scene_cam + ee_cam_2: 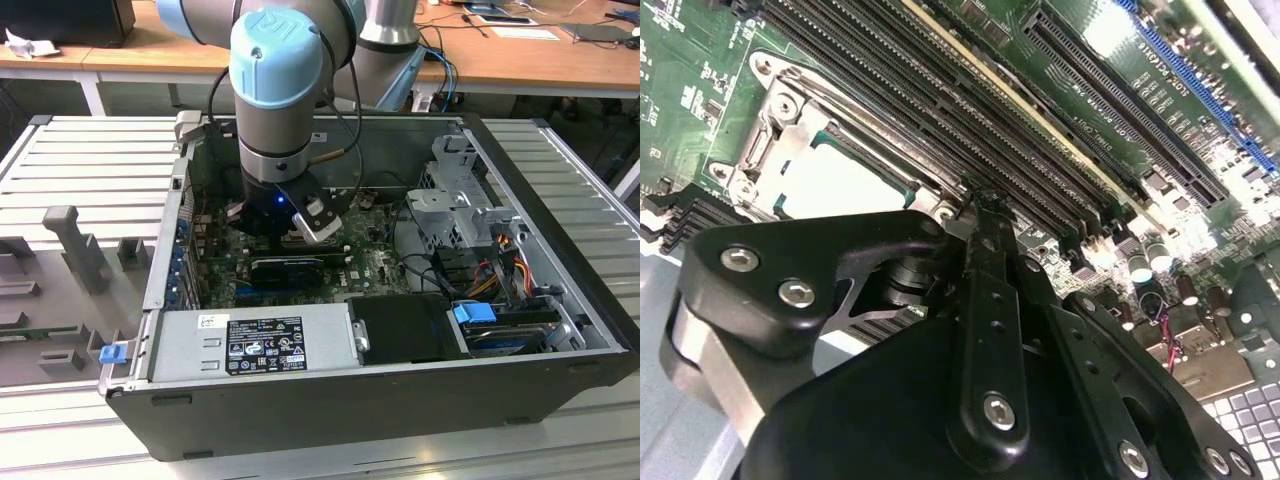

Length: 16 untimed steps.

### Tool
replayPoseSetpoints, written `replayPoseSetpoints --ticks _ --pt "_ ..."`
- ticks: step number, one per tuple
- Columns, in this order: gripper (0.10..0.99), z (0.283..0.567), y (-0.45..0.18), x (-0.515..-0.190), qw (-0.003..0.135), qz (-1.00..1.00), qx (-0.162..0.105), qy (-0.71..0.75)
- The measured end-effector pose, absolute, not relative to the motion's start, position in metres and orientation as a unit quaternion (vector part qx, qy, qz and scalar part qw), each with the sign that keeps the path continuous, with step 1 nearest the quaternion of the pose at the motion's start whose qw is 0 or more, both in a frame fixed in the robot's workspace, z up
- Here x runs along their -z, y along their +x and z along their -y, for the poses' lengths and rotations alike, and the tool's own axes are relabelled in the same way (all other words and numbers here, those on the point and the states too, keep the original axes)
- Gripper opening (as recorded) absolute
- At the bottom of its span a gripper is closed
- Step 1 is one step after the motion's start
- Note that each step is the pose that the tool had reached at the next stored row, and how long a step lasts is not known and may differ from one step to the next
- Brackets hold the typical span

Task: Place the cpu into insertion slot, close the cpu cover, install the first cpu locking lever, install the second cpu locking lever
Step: 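Install the second cpu locking lever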

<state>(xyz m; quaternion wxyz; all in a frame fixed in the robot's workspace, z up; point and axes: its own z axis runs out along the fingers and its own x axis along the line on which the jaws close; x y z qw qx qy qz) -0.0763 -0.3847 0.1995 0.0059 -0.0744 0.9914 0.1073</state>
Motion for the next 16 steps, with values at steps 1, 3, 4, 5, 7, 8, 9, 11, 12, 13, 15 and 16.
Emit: replayPoseSetpoints --ticks 1,3,4,5,7,8,9,11,12,13,15,16 --pt "0.106 0.385 -0.076 -0.199 0.006 -0.991 -0.108 -0.074" --pt "0.106 0.385 -0.076 -0.199 0.006 -0.991 -0.109 -0.074" --pt "0.106 0.385 -0.076 -0.199 0.006 -0.991 -0.11 -0.074" --pt "0.106 0.385 -0.077 -0.199 0.006 -0.991 -0.111 -0.074" --pt "0.106 0.385 -0.077 -0.2 0.006 -0.991 -0.111 -0.074" --pt "0.106 0.385 -0.077 -0.202 0.006 -0.991 -0.111 -0.074" --pt "0.106 0.385 -0.077 -0.204 0.006 -0.991 -0.111 -0.074" --pt "0.106 0.384 -0.077 -0.206 0.006 -0.991 -0.111 -0.074" --pt "0.106 0.384 -0.077 -0.209 0.006 -0.991 -0.111 -0.074" --pt "0.106 0.384 -0.077 -0.21 0.006 -0.991 -0.111 -0.074" --pt "0.106 0.384 -0.077 -0.214 0.006 -0.991 -0.111 -0.074" --pt "0.106 0.384 -0.077 -0.215 0.006 -0.991 -0.111 -0.074"
